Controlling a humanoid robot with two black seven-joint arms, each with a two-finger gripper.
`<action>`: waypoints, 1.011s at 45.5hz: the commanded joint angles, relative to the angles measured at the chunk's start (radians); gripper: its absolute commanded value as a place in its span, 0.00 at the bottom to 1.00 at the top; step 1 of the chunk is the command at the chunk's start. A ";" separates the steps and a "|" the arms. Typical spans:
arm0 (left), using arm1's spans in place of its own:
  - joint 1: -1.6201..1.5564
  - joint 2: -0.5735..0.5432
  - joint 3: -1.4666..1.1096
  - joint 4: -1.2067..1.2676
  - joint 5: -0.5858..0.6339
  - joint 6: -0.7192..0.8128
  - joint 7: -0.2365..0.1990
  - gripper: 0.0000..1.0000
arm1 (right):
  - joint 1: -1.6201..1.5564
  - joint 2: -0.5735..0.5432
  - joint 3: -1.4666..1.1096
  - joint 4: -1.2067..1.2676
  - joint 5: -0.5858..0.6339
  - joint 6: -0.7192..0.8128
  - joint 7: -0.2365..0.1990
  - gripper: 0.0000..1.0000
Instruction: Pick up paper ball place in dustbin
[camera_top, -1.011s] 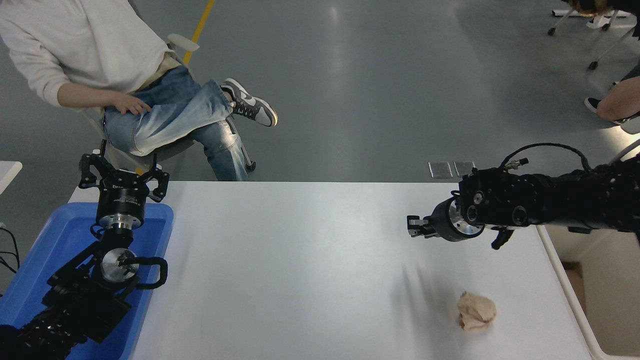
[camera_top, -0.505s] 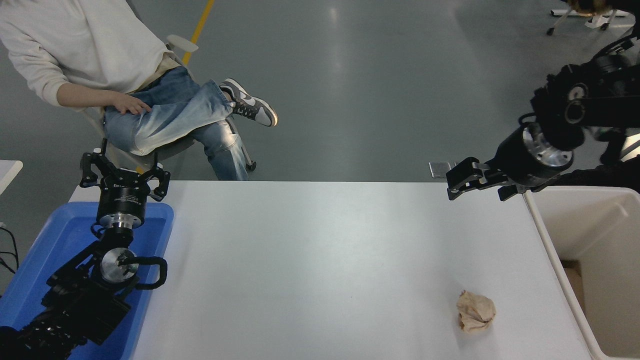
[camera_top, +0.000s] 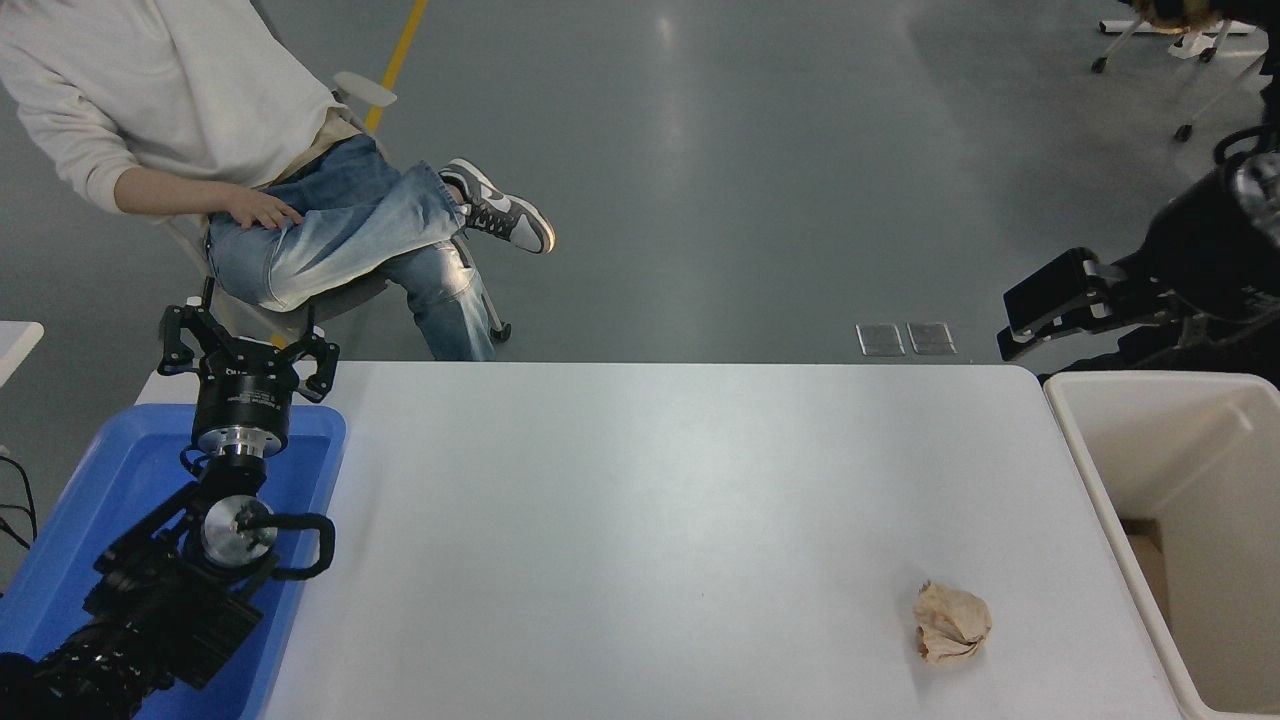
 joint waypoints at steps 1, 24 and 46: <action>0.000 0.000 0.001 0.000 -0.001 0.000 -0.001 0.99 | 0.048 -0.011 -0.040 0.045 -0.021 0.008 -0.001 1.00; 0.000 0.000 0.001 0.000 -0.001 0.000 -0.001 0.99 | -0.633 -0.099 0.085 -0.057 -0.455 -0.325 0.011 1.00; -0.002 0.000 0.001 -0.001 0.001 0.000 0.001 0.99 | -1.236 0.012 0.592 -0.320 -0.474 -0.365 0.002 1.00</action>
